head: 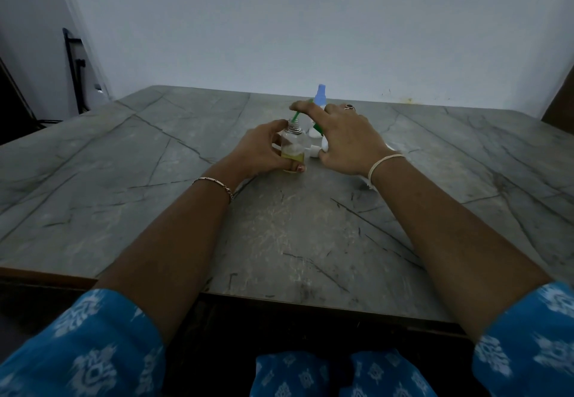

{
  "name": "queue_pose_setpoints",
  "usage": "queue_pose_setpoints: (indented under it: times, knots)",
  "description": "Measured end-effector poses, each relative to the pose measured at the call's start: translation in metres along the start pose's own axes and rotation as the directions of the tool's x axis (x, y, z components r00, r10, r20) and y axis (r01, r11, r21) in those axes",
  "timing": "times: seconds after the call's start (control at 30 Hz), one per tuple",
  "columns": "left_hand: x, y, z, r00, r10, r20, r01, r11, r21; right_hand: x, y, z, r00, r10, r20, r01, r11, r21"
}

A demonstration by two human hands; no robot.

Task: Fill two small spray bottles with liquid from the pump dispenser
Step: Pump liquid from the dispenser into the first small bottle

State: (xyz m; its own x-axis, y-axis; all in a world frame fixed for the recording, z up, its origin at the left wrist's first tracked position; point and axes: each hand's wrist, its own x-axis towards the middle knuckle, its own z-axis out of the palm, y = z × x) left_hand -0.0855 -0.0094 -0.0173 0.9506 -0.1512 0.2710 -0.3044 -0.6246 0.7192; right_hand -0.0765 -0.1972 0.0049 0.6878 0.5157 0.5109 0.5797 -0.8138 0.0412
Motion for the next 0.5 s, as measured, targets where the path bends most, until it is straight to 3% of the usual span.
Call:
queue_pose_setpoints:
  times: [0.27, 0.5]
  knots:
    - [-0.0027, 0.0044, -0.0011, 0.999, 0.030, 0.019, -0.030, 1.000, -0.009, 0.0034, -0.0013, 0.0034, 1.000, 0.024, -0.016, -0.023, 0.998, 0.055]
    - [0.0006, -0.0008, -0.0006, 1.000, 0.017, 0.016, -0.017, 1.000, 0.013, 0.0007, -0.0014, 0.0008, 1.000, 0.018, -0.005, -0.018, 1.000, 0.000]
